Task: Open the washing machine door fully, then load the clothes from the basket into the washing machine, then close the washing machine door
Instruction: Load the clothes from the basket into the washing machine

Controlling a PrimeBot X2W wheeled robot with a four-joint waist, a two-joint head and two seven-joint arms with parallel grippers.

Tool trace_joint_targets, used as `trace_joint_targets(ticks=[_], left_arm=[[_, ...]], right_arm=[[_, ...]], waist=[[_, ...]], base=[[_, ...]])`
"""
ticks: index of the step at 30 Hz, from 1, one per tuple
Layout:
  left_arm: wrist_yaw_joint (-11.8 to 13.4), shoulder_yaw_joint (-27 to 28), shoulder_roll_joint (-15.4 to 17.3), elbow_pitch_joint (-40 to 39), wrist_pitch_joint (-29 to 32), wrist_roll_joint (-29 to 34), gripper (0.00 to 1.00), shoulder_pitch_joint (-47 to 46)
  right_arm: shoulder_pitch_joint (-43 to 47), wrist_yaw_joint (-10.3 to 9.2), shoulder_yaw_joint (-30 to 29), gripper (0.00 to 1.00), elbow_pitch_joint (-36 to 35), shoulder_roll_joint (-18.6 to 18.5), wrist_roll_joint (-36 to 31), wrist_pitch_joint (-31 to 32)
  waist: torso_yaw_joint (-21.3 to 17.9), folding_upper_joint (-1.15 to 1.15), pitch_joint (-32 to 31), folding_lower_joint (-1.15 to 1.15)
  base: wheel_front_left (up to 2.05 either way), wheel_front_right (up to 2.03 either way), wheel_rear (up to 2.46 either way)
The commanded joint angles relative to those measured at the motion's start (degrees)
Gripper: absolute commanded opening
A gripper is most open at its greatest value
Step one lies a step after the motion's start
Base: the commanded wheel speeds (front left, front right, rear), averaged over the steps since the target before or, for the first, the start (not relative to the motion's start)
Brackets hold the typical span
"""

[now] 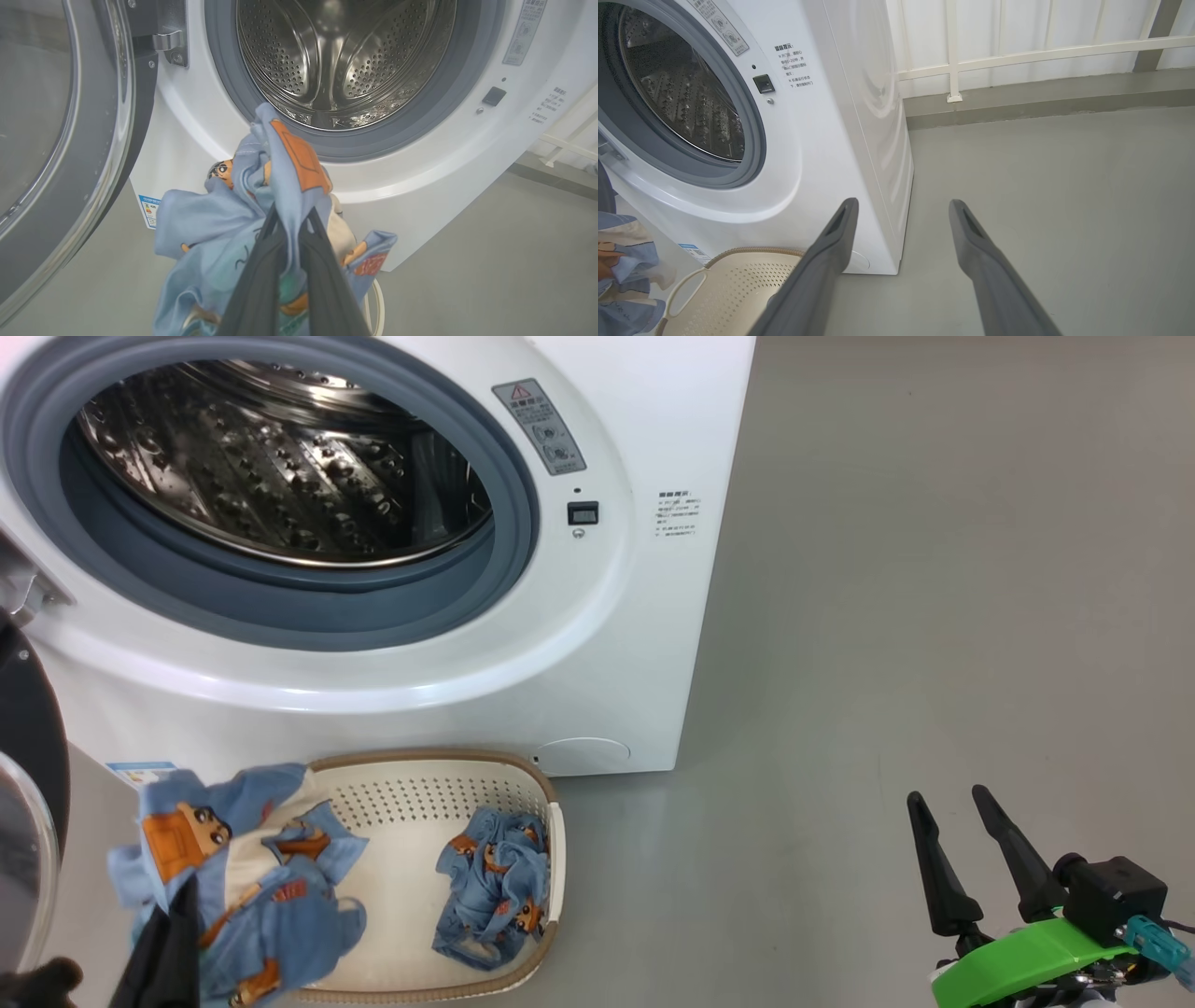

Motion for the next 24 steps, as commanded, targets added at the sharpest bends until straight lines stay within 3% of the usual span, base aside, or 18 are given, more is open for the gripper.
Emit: trace_joint_targets(ticks=[1, 13, 24], left_arm=[[0.09, 2.99, 0.59, -2.56, -0.77, 1.04, 0.00, -0.08], [0.09, 3.71, 0.34, -4.65, -0.78, 1.31, 0.00, -2.43], [0.09, 3.94, 5.29, -4.44, -0.78, 1.31, 0.00, -15.09]], right_arm=[[0.54, 0.09, 0.98, 1.00, -1.53, -0.61, 0.24, -0.69], [-0.79, 0.09, 0.90, 1.00, -2.37, 0.11, -0.16, -0.69], [-3.68, 0.09, 1.47, 1.00, -2.96, 1.86, -0.91, -0.69]], waist=[[0.00, 0.00, -0.03, 0.00], [-0.38, 0.00, 2.88, 0.00], [-2.48, 0.00, 7.81, 0.00]], base=[[0.00, 0.00, 0.00], [0.00, 0.00, 0.00], [0.00, 0.00, 0.00]])
